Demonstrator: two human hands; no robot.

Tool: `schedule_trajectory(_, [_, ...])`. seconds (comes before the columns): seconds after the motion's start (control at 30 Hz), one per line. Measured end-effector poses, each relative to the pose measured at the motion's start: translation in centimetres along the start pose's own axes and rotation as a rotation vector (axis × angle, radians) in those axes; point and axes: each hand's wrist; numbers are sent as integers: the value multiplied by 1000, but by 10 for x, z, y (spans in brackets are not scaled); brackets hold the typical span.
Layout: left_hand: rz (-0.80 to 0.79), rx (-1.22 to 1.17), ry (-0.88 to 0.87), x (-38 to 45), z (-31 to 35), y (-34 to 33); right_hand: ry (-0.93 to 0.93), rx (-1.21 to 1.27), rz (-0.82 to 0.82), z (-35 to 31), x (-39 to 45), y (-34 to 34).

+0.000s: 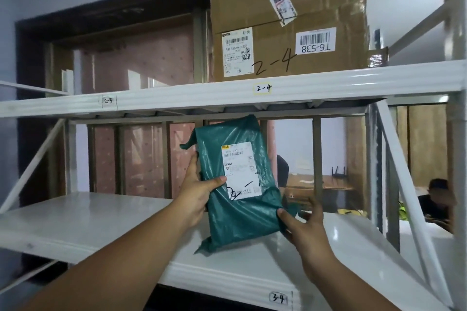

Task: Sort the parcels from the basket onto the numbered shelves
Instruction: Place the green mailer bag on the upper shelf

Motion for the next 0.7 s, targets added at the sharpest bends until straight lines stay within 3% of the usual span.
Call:
schedule_trajectory(0.1, [26,5,27,-5,7,14,95,-191,-135,-4,-1,-13])
schedule_trajectory(0.37, [145,208,85,-36,40,90,129,-226,-417,-2,-17,-84])
schedule_trajectory(0.7, [416,478,134,-102,109,193,219,-277,-735,-14,-65,-194])
Point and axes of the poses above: each hand's wrist, its own x-axis towards the middle knuckle, its own y-axis out of the back of the hand, z = x × y, and after that the axes turned 3 degrees about -y, right-handed
